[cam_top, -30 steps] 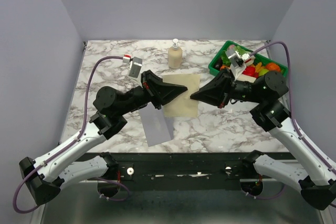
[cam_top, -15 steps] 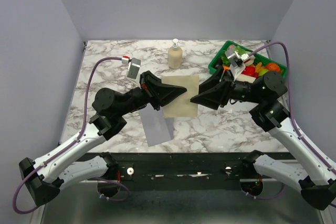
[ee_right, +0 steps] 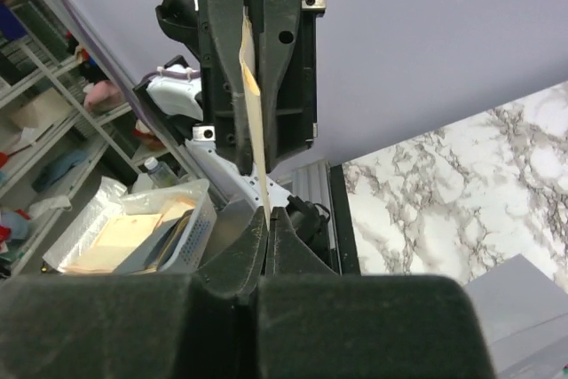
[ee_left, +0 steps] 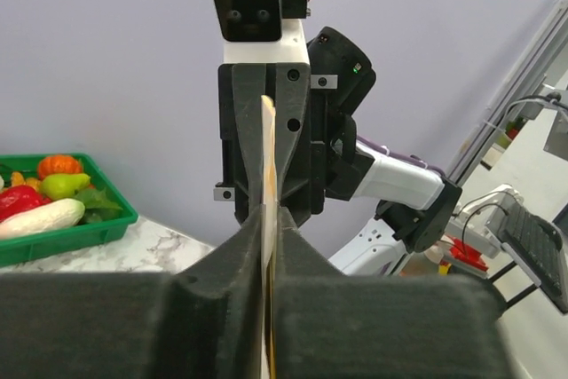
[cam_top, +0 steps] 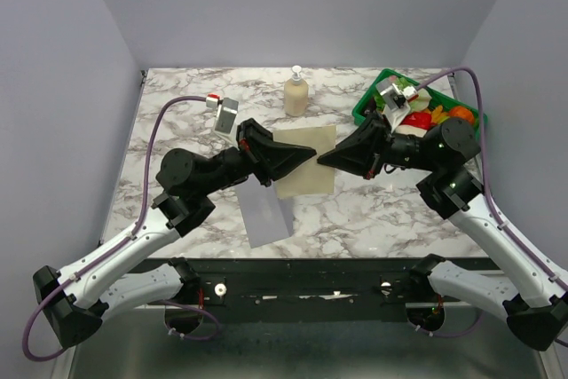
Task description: Place the letter into the envelope and seal it
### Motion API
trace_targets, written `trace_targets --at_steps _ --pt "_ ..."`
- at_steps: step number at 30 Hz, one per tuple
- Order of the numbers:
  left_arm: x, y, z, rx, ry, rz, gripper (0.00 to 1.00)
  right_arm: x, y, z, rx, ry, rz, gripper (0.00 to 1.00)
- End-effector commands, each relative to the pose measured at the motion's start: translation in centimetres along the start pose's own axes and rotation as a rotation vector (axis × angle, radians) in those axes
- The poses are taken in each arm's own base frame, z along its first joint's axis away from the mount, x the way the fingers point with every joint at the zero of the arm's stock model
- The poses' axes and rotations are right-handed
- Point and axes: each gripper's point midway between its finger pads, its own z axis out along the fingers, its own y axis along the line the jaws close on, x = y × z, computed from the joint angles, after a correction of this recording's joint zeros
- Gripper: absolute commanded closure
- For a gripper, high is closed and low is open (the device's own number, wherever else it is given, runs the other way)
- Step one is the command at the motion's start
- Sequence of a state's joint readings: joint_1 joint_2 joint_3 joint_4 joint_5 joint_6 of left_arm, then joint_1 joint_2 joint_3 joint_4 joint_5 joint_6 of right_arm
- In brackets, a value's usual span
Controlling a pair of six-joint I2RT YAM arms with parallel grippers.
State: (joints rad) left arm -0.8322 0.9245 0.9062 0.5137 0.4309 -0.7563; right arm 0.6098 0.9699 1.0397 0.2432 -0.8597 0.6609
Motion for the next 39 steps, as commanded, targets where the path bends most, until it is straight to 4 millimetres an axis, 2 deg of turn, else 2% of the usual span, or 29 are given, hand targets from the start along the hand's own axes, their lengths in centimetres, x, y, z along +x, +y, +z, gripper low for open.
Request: trace_targets --at_steps 1,2,4,5,6,7,8,9,10,11,13,15,17,18,20,21,23,24,26,27,28,29,31,33,34,36,39 --pt "0.3 0.3 -0.5 -0.023 0.020 0.019 0.63 0.1 -0.2 -0.2 0.026 -0.006 -0.023 0.99" --pt "0.7 1.2 -0.9 -0.069 0.045 0.039 0.39 0.0 -0.3 -0.4 0.050 -0.012 -0.028 0.99" --pt "-0.4 2.2 -1.8 -0.167 0.016 0.075 0.23 0.1 -1.3 -1.4 0.151 -0.031 -0.041 0.99" --pt "-0.1 3.5 -2.7 -0.245 0.047 0.075 0.09 0.1 -1.8 -1.7 0.195 -0.038 -0.047 0.99" --pt "-0.9 3.6 -3.6 -0.281 0.034 0.119 0.04 0.8 -2.4 -2.6 0.255 -0.023 -0.047 0.99" --pt "-1.6 4.7 -4.5 -0.357 0.010 0.136 0.01 0.6 -3.8 -3.4 0.351 -0.052 -0.046 0.99" --pt "-1.2 6.3 -5.8 -0.454 0.035 0.136 0.01 1.5 -4.9 -3.9 0.405 -0.046 -0.033 0.99" --pt "-1.5 7.0 -7.0 -0.520 0.030 0.146 0.01 2.2 -5.6 -4.7 0.456 -0.038 -0.017 0.99" --pt "-1.8 8.7 -8.3 -0.629 0.013 0.153 0.01 2.5 -6.3 -5.3 0.503 -0.050 -0.017 0.99" --pt "-0.6 10.5 -10.0 -0.733 0.052 0.140 0.01 3.6 -7.0 -5.6 0.524 -0.032 -0.010 0.99" --pt "0.4 12.7 -12.2 -0.862 0.063 0.113 0.01 4.8 -8.3 -6.2 0.578 -0.010 -0.001 0.99" --pt "2.8 15.7 -15.3 -1.032 0.097 0.072 0.02 6.3 -9.7 -6.6 0.626 0.020 0.033 0.99" --pt "4.9 17.3 -17.4 -1.133 0.124 0.019 0.07 7.8 -11.0 -6.4 0.643 0.070 0.068 0.99" --pt "6.7 18.5 -18.9 -1.184 0.155 0.002 0.08 8.5 -11.5 -6.2 0.645 0.099 0.076 0.99" --pt "8.4 19.4 -20.0 -1.218 0.161 -0.039 0.10 10.0 -13.1 -5.9 0.676 0.157 0.119 0.99" --pt "10.0 20.0 -21.3 -1.248 0.183 -0.053 0.11 10.6 -13.6 -6.0 0.693 0.185 0.144 0.99" --pt "11.9 20.7 -22.8 -1.285 0.191 -0.088 0.16 10.7 -14.2 -5.4 0.702 0.213 0.178 0.99" --pt "12.3 20.8 -23.2 -1.293 0.186 -0.097 0.18 12.0 -15.0 -5.2 0.715 0.263 0.228 0.99" --pt "13.1 21.2 -24.0 -1.319 0.184 -0.110 0.24 12.1 -15.0 -3.9 0.668 0.305 0.270 0.99" --pt "13.8 21.3 -24.7 -1.334 0.185 -0.127 0.26 13.8 -16.0 -3.5 0.671 0.364 0.333 0.99" --pt "14.1 21.5 -25.0 -1.348 0.180 -0.133 0.29 14.4 -15.7 -2.9 0.632 0.397 0.377 0.99" --pt "14.5 21.6 -25.4 -1.358 0.183 -0.144 0.35 13.9 -15.8 -2.1 0.612 0.405 0.400 0.99" --pt "15.7 21.9 -26.4 -1.384 0.184 -0.172 0.41 16.4 -16.9 -1.3 0.596 0.492 0.521 0.99" --pt "16.7 22.1 -27.2 -1.400 0.193 -0.189 0.49 17.1 -16.6 -0.1 0.527 0.545 0.603 0.99" --pt "17.0 22.1 -27.4 -1.406 0.189 -0.201 0.51 18.7 -17.8 0.0 0.532 0.584 0.659 0.99" --pt "17.9 22.3 -28.0 -1.412 0.195 -0.216 0.54 19.0 -18.1 0.7 0.509 0.602 0.690 0.99" --pt "18.7 22.4 -28.7 -1.423 0.193 -0.233 0.57 20.7 -19.7 0.6 0.542 0.639 0.715 0.99"
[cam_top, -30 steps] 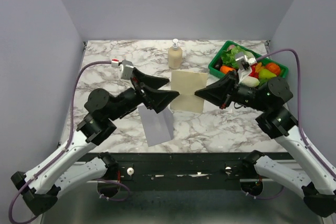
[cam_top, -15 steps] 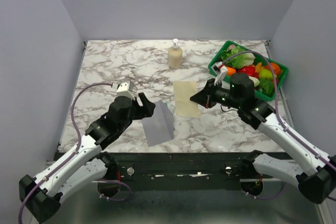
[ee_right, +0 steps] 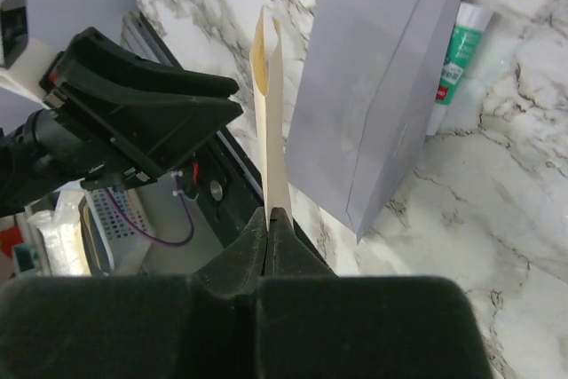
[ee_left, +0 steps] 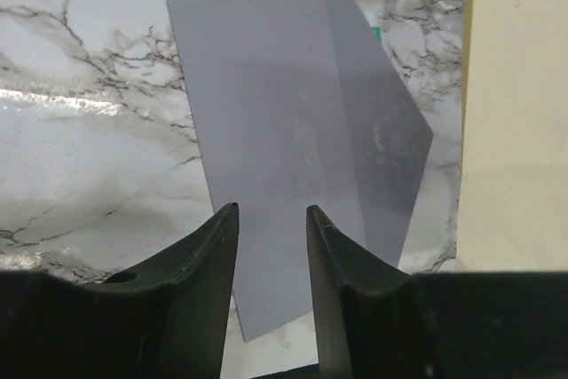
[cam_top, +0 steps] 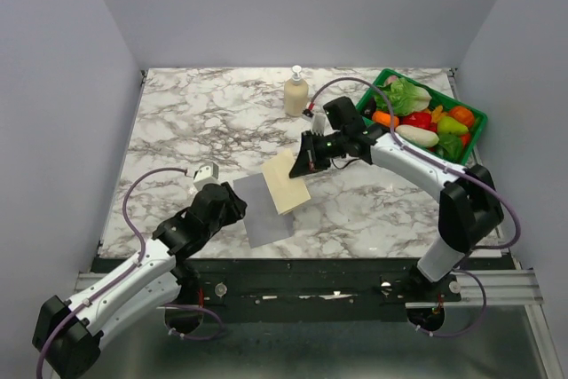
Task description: Place the letter into the envelope and seal it
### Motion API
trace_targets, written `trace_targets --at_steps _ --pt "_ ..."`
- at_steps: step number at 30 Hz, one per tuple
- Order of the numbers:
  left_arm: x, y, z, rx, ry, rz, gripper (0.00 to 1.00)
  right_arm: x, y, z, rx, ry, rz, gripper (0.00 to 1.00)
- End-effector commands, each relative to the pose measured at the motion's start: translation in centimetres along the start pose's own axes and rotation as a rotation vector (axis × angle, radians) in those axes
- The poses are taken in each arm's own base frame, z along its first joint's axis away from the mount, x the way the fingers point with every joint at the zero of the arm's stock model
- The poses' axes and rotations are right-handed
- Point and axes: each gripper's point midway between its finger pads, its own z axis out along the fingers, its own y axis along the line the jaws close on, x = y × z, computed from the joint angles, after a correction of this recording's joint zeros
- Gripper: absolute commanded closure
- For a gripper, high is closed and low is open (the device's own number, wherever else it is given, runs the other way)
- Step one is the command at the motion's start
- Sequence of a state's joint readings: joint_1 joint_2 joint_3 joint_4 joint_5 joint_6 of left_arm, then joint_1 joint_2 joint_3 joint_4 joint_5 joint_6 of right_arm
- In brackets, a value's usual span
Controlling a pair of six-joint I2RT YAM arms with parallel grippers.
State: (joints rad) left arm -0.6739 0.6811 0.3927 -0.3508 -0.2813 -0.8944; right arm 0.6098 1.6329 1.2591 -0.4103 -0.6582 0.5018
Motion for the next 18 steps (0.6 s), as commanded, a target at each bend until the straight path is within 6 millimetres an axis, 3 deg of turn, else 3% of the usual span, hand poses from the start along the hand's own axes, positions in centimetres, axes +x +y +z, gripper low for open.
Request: trace_targets --at_steps 1,13,18 --pt "0.1 1.1 0.5 -0.028 -0.037 -0.060 0.57 1.3 0.0 0.8 -0.020 0.108 0.057 0.99" --pt "2.0 3.1 1.7 -0.078 -0.017 -0.056 0.59 3.6 -4.1 3.9 0.069 0.219 0.103 0.99" --pt "2.5 3.4 2.2 -0.076 -0.015 -0.058 0.59 3.6 -5.8 4.7 0.143 0.232 0.124 0.99"
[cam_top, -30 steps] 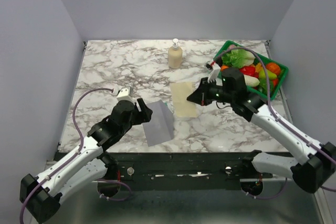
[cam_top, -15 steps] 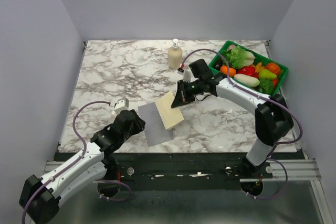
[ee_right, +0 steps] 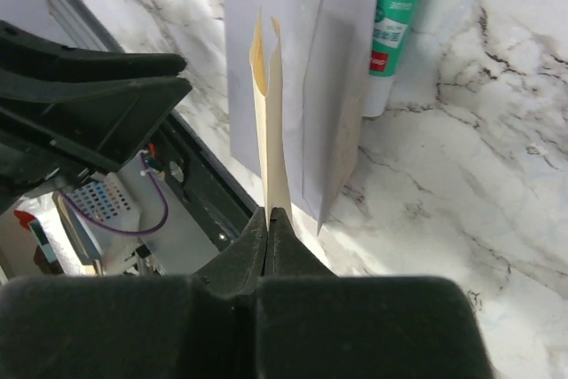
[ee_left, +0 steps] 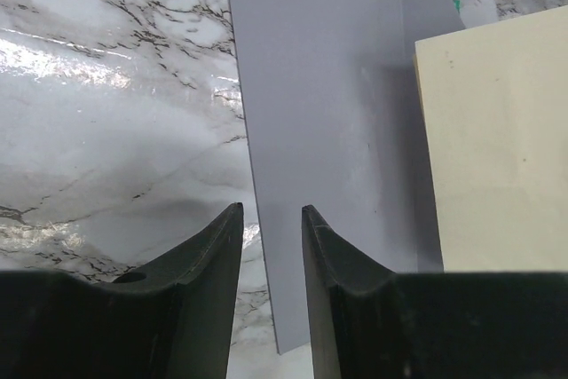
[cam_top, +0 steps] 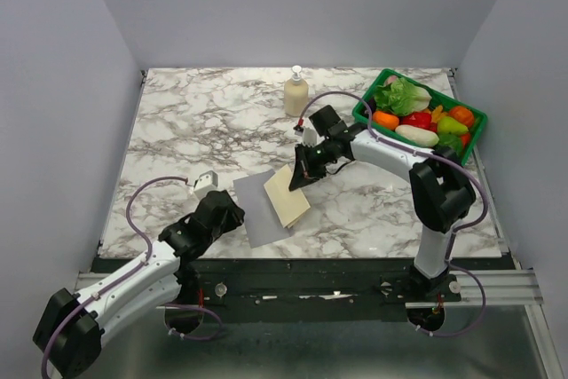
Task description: Place the letter into the envelope and seal it
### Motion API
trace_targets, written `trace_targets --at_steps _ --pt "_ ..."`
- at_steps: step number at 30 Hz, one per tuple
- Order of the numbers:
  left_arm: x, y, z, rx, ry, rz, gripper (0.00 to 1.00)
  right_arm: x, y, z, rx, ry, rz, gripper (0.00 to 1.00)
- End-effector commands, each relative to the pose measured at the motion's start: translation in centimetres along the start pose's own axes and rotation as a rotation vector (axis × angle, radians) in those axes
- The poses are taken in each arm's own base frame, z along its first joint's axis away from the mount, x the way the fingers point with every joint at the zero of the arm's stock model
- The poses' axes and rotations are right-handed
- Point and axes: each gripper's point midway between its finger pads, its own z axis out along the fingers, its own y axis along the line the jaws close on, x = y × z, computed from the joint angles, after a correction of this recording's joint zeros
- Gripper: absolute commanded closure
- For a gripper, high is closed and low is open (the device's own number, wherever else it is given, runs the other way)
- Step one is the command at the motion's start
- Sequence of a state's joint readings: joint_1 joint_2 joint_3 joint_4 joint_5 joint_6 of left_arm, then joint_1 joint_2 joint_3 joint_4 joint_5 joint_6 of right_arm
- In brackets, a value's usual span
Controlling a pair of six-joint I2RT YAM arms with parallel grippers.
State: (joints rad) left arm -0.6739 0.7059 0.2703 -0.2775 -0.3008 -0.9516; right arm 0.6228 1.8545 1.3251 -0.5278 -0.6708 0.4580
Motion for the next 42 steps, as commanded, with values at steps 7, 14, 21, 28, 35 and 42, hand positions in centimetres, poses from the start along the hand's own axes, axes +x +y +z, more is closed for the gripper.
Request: trace_targets --at_steps 7,14,21,28,35,42 --pt "-0.5 0.2 1.0 -0.001 -0.053 -0.009 0.59 -0.7 -2.7 1.3 0.146 0.034 0.043 0.99" --pt "-0.5 -0.5 1.6 0.030 -0.056 0.003 0.65 -0.6 -3.7 1.6 0.192 0.051 0.061 0.99" --pt "-0.2 -0.3 2.7 0.003 -0.043 0.035 0.76 -0.4 -4.0 1.7 0.202 0.055 0.066 0.99" --pt "0.8 0.8 3.3 -0.065 0.001 0.055 0.86 -0.5 -4.2 1.6 0.218 0.057 0.066 0.99" --pt "1.1 1.1 3.4 -0.075 0.013 0.053 0.86 -0.3 -4.3 1.7 0.217 0.067 0.059 0.99" --pt "1.2 1.1 3.6 -0.082 0.019 0.060 0.87 -0.2 -4.3 1.8 0.206 0.080 0.052 0.99"
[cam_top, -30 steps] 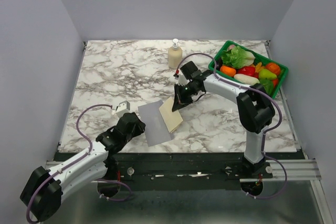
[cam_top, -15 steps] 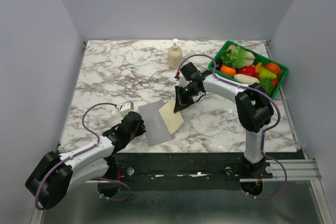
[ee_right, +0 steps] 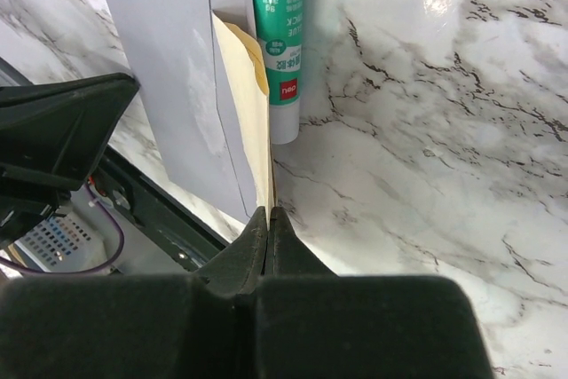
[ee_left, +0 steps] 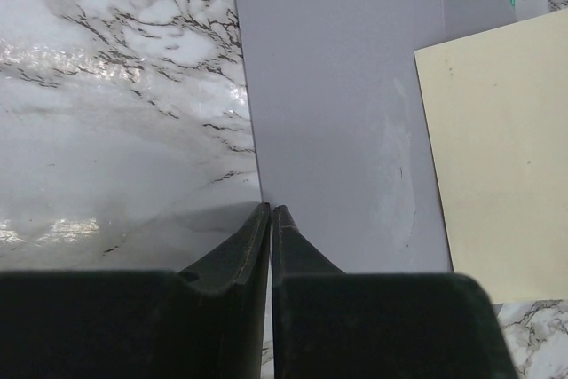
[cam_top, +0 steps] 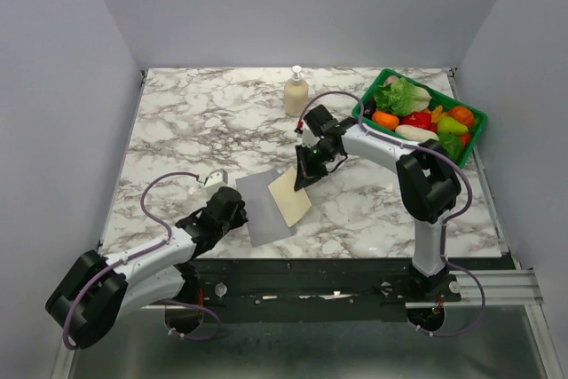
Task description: Place the letter into the envelope and seal it
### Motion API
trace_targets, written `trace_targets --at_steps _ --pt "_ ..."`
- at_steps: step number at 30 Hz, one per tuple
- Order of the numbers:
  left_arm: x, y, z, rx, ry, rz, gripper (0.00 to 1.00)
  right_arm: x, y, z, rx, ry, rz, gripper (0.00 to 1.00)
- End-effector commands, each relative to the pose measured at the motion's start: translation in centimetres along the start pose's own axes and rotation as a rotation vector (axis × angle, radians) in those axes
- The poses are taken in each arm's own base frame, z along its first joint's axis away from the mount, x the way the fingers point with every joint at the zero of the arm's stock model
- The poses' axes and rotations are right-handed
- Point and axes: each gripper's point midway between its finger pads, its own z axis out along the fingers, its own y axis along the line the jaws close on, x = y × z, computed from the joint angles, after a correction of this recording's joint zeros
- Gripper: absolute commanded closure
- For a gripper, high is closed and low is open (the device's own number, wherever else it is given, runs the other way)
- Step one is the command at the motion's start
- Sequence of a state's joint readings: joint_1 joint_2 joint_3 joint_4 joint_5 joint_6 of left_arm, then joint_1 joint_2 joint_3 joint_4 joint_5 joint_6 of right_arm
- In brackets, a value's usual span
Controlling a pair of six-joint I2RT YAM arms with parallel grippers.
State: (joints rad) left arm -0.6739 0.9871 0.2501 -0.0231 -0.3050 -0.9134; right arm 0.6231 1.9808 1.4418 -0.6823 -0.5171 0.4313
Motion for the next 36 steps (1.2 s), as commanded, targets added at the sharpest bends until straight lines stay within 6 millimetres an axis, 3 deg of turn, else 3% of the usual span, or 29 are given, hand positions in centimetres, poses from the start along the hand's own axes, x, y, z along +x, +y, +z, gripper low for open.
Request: trace_targets --at_steps 1,36 --pt "-0.1 0.8 0.2 -0.045 -0.003 0.008 0.87 0.0 -0.1 0.5 0.009 0.023 -0.016 0.99" --pt "0.1 0.9 0.5 -0.062 0.016 0.025 0.89 -0.5 1.0 1.6 -0.122 -0.013 -0.176 0.99"
